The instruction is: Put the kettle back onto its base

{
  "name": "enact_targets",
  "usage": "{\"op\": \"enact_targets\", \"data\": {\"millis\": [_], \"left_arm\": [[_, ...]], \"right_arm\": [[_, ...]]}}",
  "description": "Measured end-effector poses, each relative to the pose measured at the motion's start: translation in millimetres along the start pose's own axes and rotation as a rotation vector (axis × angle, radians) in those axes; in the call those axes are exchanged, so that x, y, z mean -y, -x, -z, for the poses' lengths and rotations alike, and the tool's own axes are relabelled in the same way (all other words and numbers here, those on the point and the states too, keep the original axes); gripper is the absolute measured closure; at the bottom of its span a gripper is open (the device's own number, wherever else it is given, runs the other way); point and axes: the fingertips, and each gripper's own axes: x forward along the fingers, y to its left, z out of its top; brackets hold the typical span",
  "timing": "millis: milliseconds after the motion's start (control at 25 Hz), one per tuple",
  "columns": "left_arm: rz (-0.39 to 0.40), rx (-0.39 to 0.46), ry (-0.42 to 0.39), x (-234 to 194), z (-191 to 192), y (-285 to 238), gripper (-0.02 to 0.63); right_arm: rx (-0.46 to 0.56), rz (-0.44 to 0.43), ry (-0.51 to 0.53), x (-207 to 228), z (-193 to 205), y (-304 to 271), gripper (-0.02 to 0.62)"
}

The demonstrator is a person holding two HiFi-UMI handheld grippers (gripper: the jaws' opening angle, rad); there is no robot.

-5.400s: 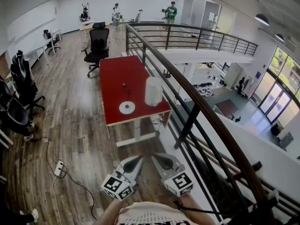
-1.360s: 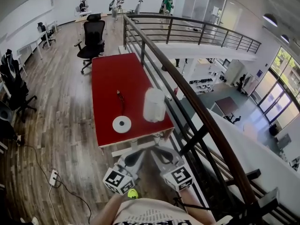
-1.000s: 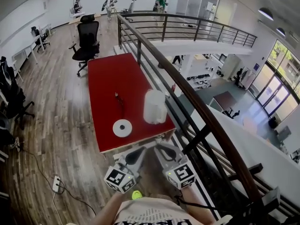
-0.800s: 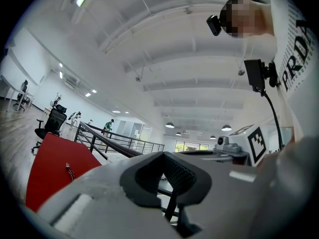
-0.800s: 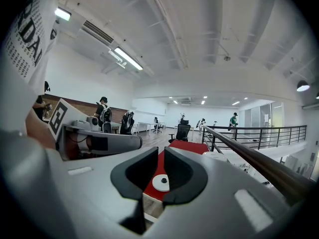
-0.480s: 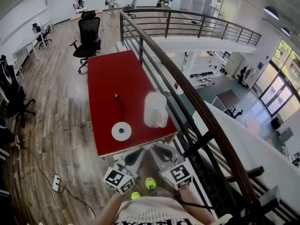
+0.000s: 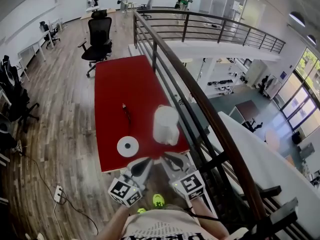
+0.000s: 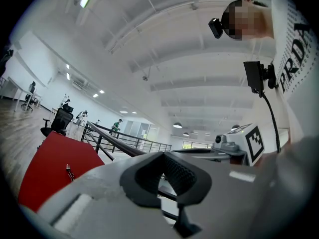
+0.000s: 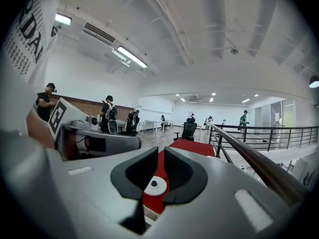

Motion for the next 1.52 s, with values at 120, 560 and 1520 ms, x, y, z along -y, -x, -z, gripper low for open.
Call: {"op": "enact_targets", "data": {"millis": [120, 560, 1520], "left_arm": [[-0.003, -0.010, -0.005, -3, 4, -10, 0.614], [-0.035, -0.019, -0.017, -14, 15, -44, 0.614], [-0.006, -0.052, 0.011, -47, 32, -69, 0.614]], "right_arm": [[-0.001, -0.017, -0.008, 6, 2, -6, 0.563], [-0.010, -0.050, -0.015, 39, 18, -13, 0.563], [-0.068, 0.007, -0.045, 65, 40, -48, 0.554]]}}
